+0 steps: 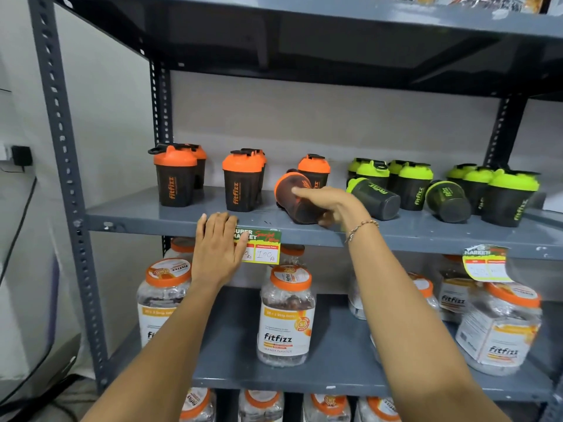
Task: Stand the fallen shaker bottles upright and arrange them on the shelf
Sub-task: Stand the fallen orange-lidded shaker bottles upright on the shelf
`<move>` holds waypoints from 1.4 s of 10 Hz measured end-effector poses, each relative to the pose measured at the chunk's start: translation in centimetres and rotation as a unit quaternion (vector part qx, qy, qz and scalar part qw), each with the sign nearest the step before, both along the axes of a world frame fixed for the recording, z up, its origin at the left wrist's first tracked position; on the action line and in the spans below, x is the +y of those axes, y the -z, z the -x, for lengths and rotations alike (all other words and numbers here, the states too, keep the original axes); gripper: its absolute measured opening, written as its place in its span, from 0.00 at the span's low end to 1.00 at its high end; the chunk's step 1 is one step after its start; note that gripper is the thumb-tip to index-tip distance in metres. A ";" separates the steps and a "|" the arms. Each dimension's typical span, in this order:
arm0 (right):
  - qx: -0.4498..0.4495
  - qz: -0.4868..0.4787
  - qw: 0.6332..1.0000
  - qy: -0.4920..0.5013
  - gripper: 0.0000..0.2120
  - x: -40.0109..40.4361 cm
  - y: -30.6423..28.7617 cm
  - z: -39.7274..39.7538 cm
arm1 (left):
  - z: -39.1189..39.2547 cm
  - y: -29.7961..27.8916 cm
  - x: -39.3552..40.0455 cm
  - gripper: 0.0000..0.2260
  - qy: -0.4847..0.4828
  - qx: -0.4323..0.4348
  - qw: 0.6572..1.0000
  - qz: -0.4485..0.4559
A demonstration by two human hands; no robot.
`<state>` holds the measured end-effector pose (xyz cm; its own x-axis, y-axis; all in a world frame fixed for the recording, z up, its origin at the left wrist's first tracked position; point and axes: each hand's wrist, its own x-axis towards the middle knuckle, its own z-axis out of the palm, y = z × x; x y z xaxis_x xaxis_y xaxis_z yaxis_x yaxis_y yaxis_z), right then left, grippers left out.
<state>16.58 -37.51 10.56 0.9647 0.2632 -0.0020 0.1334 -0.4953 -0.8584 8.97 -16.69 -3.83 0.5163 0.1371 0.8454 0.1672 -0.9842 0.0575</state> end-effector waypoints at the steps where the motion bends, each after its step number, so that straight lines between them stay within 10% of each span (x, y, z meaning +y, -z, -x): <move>1: 0.036 0.012 0.999 -0.009 0.35 -0.6 -0.8 -0.1 | 0.0 0.1 0.2 0.20 -0.002 0.006 1.000 -0.008; 3: 0.082 -0.017 0.995 -0.055 0.32 -0.7 -0.9 0.6 | 0.0 0.2 0.1 0.19 0.004 -0.004 1.000 -0.008; 6: 0.157 -0.390 0.899 -0.120 0.26 -2.4 1.8 -1.8 | -0.2 0.3 0.6 0.18 0.013 -0.022 0.999 -0.030; 9: -0.076 -0.133 0.988 0.007 0.23 2.0 3.2 -3.9 | -1.1 0.7 0.9 0.18 0.013 -0.056 0.997 -0.046; 14: -0.113 0.016 0.993 0.010 0.31 3.9 3.2 -4.2 | -0.9 0.7 1.0 0.17 0.004 -0.052 0.998 -0.047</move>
<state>20.75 -33.66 7.40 0.9467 0.2466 0.2073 0.3105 -0.5271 -0.7910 9.91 -15.71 -4.50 0.4256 0.0507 0.9035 0.1567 -0.9875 -0.0184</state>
